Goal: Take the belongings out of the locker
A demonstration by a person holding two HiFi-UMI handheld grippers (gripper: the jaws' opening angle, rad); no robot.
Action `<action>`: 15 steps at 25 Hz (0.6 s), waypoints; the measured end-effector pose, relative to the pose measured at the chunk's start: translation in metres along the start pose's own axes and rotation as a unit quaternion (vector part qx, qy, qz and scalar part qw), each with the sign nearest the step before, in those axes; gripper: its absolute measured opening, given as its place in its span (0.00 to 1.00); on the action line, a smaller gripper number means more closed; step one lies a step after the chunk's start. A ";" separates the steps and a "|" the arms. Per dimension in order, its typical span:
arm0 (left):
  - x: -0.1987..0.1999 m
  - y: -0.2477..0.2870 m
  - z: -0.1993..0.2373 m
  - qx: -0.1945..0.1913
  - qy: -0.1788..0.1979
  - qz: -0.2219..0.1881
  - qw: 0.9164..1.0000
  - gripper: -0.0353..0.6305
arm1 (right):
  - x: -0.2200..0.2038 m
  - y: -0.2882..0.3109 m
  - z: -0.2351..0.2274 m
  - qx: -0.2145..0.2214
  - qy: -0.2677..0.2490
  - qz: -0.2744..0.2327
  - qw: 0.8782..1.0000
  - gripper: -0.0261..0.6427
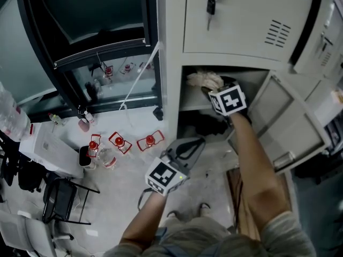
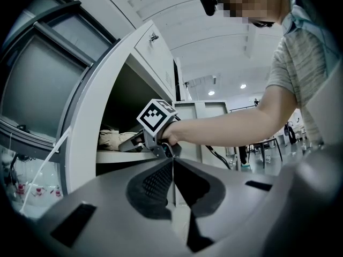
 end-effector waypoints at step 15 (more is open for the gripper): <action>-0.004 -0.015 -0.006 0.008 -0.016 0.009 1.000 0.06 | -0.005 -0.017 0.019 0.020 0.031 0.008 0.999 0.47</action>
Point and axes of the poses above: the fingertips, and each gripper's own axes: y forward along the fingers, z to its left, x out of its top, the point moved 10 cm from there along -y, backward along the fingers, and after that the axes turned 11 degrees about y, right-handed, at the moved point
